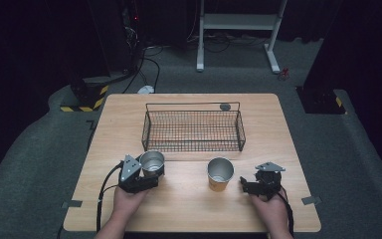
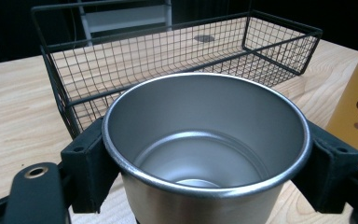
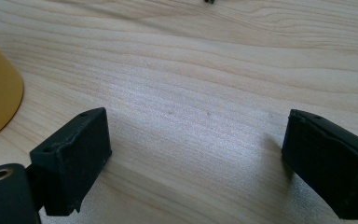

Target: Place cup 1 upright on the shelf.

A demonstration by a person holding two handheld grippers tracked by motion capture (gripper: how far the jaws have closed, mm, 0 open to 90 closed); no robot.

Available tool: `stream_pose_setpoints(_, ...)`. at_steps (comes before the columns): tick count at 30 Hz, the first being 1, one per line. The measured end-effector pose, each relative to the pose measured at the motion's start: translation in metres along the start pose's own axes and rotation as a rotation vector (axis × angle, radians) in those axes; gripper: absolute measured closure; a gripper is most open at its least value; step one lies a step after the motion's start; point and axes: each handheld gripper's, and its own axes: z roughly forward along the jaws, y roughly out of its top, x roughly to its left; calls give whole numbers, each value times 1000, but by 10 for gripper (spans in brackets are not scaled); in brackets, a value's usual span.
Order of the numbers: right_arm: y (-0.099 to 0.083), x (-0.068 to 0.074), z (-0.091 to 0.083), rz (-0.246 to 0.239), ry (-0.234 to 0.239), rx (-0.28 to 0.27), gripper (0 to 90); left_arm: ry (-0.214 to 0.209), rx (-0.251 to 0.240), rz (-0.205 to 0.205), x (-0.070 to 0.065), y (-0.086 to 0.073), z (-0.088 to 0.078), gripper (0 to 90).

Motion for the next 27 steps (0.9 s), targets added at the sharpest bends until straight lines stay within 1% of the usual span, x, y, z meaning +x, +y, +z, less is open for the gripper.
stream_pose_setpoints(6, 0, 0, 0, -2, 1, -1, 72, 2, 1, -4, 4, 6, 1, 188)
stream_pose_setpoints(13, 0, 0, 0, -2, 1, -1, 72, -1, -2, -17, 7, 10, 5, 188)
stream_pose_setpoints(15, 0, 0, 0, 0, 0, 0, 72, -5, -4, -26, 7, 11, 6, 188)
stream_pose_setpoints(21, 0, 0, 0, -2, 0, -1, 72, -3, -3, -24, 9, 17, 9, 188)
stream_pose_setpoints(27, 0, 0, 0, -2, 0, -1, 72, -7, -11, -39, 11, 24, 13, 188)
